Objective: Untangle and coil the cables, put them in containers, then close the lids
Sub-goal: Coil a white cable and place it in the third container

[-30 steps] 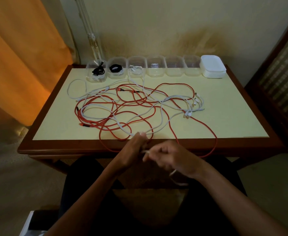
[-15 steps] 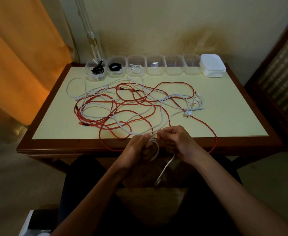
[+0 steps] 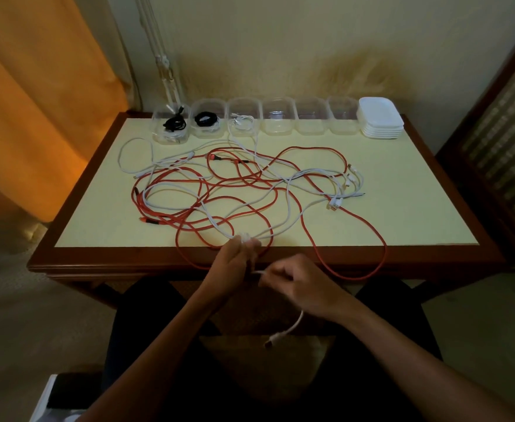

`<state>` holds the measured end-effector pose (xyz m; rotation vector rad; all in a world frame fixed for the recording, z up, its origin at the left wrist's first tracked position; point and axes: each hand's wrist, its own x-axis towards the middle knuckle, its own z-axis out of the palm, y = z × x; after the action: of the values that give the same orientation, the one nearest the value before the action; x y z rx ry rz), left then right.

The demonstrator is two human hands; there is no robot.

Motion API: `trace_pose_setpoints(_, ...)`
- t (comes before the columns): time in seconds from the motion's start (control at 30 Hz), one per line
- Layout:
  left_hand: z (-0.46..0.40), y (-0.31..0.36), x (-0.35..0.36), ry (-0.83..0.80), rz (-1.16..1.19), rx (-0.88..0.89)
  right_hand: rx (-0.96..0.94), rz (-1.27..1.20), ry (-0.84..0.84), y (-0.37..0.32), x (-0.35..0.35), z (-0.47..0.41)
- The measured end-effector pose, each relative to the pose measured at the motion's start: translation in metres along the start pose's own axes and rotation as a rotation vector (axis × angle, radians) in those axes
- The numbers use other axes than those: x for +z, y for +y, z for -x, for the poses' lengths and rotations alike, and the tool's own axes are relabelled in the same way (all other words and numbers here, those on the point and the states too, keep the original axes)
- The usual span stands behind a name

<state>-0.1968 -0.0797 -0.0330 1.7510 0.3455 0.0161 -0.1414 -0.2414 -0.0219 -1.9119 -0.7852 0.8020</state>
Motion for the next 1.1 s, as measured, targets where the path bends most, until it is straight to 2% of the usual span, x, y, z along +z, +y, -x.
trace_pose_setpoints(0.07, 0.002, 0.0, -0.003, -0.178, -0.114, -0.001, -0.043, -0.043, 0.153, -0.004, -0.008, -0.005)
trace_pose_setpoints(0.13, 0.001, 0.006, -0.004, -0.264, -0.196, -0.008, -0.078, -0.032, 0.279, -0.002, -0.013, -0.008)
trace_pose_setpoints(0.2, 0.0, 0.009, -0.007, -0.336, -0.149, -0.047, -0.102, -0.011, 0.361, 0.0, -0.015, -0.01)
trace_pose_setpoints(0.3, 0.001, 0.009, -0.011, -0.432, 0.064, -0.106, -0.138, 0.009, 0.282, 0.003, -0.014, -0.012)
trace_pose_setpoints(0.4, 0.002, 0.014, -0.007, -0.303, 0.109, -0.123, -0.217, 0.098, 0.205, 0.008, -0.001, -0.011)
trace_pose_setpoints(0.53, -0.001, 0.012, 0.005, 0.026, 0.065, -0.18, -0.257, 0.247, 0.303, 0.021, 0.02, -0.006)
trace_pose_setpoints(0.67, -0.003, 0.011, 0.014, 0.131, 0.129, -0.27, -0.237, 0.379, 0.4, 0.027, 0.031, -0.012)
trace_pose_setpoints(0.73, -0.004, 0.009, 0.016, 0.182, 0.114, -0.248, -0.234, 0.339, 0.476, 0.029, 0.033, -0.016)
trace_pose_setpoints(0.87, 0.003, 0.001, 0.027, 0.362, 0.013, -0.009, -0.165, 0.108, 0.635, 0.023, 0.03, -0.021)
trace_pose_setpoints(0.93, 0.009, -0.005, 0.037, 0.379, -0.008, 0.049, -0.18, 0.079, 0.708, 0.017, 0.029, -0.022)
trace_pose_setpoints(1.03, 0.013, -0.01, 0.043, 0.372, 0.065, 0.037, -0.188, 0.045, 0.723, 0.015, 0.034, -0.021)
trace_pose_setpoints(1.1, 0.014, -0.01, 0.04, 0.388, 0.019, 0.052, -0.169, -0.017, 0.669, 0.018, 0.034, -0.017)
